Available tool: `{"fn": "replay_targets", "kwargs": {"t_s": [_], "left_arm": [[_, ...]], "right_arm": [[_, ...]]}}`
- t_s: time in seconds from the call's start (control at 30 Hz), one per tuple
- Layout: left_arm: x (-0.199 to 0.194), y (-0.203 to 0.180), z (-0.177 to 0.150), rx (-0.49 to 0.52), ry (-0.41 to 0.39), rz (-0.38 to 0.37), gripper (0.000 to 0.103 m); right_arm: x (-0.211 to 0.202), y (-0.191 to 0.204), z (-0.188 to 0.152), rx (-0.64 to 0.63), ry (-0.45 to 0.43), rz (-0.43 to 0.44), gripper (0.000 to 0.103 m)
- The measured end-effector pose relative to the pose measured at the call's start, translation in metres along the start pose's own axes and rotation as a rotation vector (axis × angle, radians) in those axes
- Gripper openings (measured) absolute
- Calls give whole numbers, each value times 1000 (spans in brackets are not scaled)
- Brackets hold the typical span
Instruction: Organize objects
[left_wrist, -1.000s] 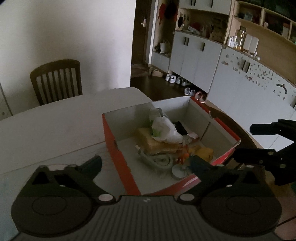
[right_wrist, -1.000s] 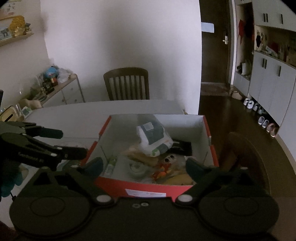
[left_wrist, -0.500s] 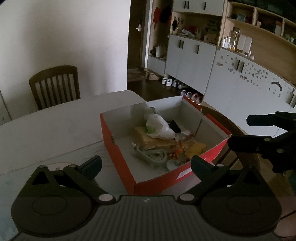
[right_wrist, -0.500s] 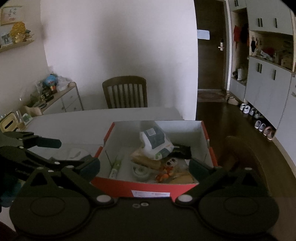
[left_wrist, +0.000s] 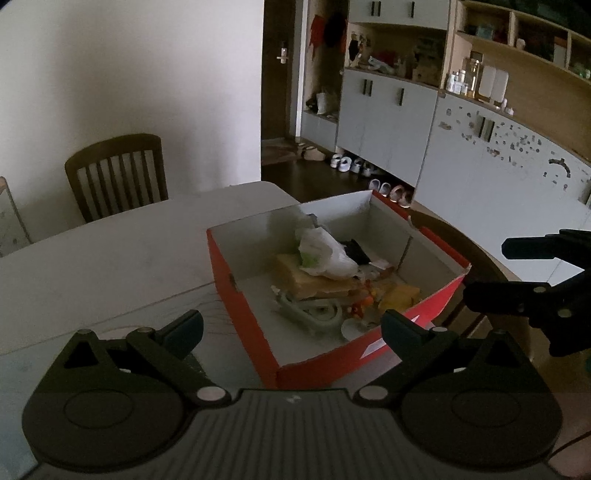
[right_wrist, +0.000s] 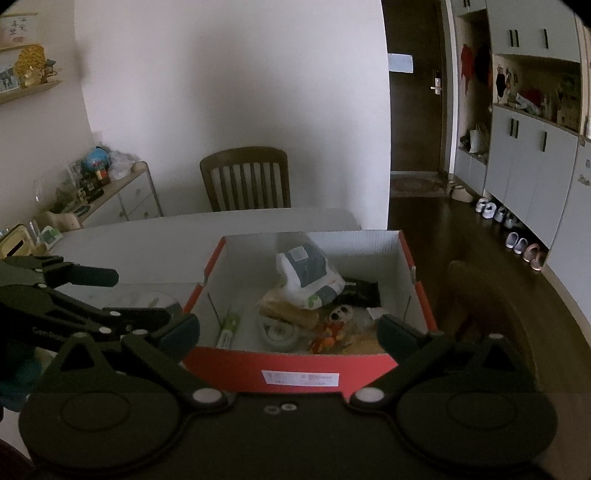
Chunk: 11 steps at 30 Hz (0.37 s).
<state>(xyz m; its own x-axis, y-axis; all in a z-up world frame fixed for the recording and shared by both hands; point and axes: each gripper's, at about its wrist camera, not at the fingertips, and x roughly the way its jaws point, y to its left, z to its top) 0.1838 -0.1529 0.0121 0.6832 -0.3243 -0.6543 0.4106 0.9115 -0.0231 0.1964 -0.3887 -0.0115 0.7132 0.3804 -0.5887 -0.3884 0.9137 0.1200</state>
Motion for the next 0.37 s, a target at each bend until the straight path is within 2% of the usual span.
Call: {"fn": "replay_targets", "kwargs": {"t_s": [0.37], "left_arm": [[-2,1,-1,-5,-5,-8,103]], "right_arm": [[0,1,-3,7,5,1,103]]}}
